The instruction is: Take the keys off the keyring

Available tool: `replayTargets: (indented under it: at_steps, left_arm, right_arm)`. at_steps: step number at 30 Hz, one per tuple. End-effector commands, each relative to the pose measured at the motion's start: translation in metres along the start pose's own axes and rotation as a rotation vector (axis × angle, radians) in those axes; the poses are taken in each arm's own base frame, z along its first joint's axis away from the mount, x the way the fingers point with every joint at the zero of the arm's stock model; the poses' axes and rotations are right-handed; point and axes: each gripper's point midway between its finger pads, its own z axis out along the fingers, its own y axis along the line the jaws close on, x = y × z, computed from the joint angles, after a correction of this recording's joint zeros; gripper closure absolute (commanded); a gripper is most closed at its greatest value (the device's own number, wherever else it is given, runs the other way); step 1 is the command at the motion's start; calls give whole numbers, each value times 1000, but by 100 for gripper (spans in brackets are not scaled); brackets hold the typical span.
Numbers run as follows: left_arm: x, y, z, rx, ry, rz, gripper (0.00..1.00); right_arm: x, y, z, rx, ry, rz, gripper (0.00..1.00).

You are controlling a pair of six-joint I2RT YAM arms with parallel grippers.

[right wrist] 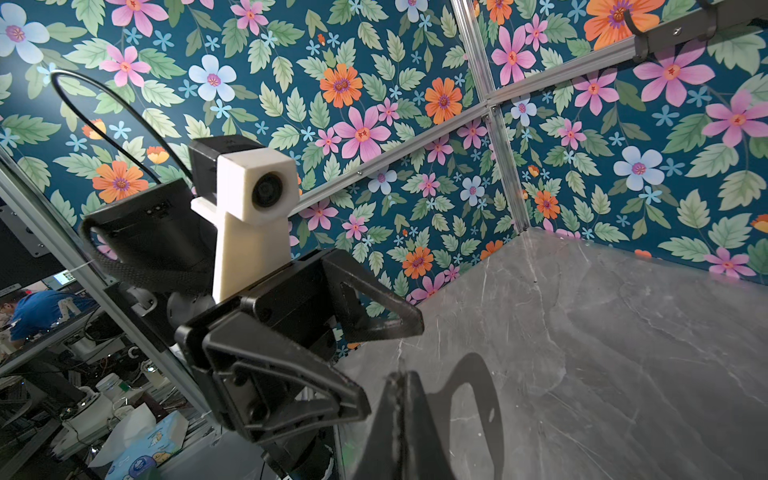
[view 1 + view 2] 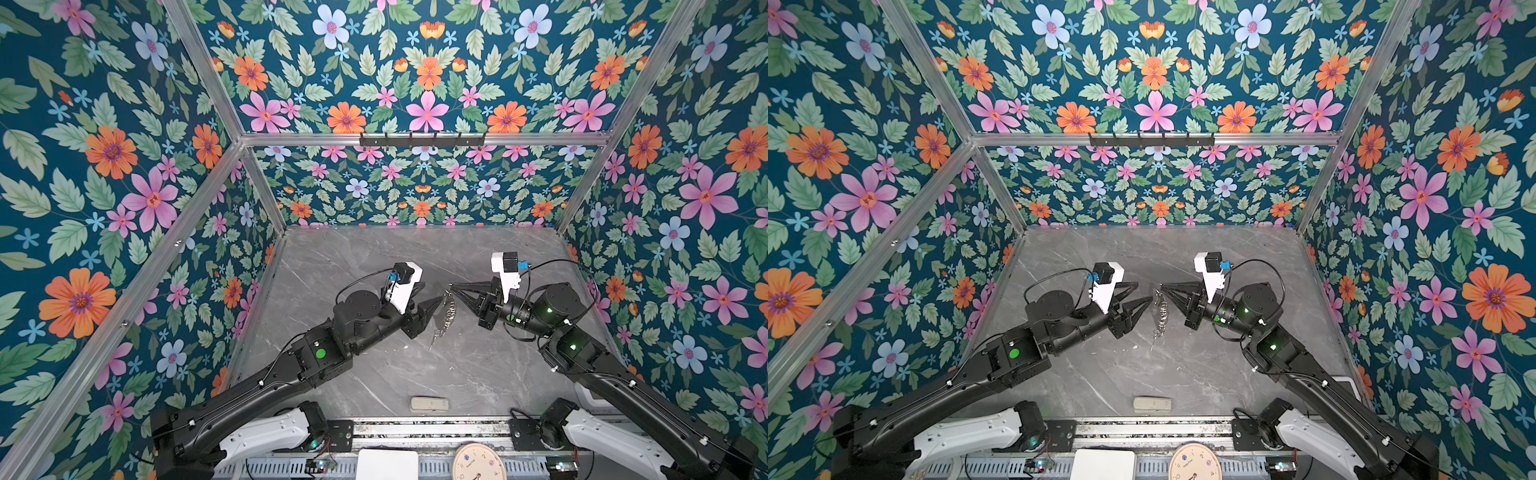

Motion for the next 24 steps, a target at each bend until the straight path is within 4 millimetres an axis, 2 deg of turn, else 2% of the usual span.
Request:
replayTargets:
  at_steps: [1,6,11,15,21,24]
  left_arm:
    - [-4,-2,2,-40,-15,59,43]
    - [4,-13,8,-52,11,112,41]
    - [5,-10,11,-86,19,145,45]
    - [0,-8,6,-99,3,148,54]
    - [-9,-17,-5,-31,-29,113,52]
    - [-8,-15,-7,-37,-31,107,56]
  right_arm:
    - [-11,3,1,-12,-46,-20,100]
    - [-11,4,1,-16,-43,-15,100]
    - [-11,6,0,-24,-44,-14,100]
    - [-10,7,-2,-25,-46,-13,100]
    - [-7,7,-4,-23,-39,-12,100]
    - [-4,9,-4,-38,-24,-22,100]
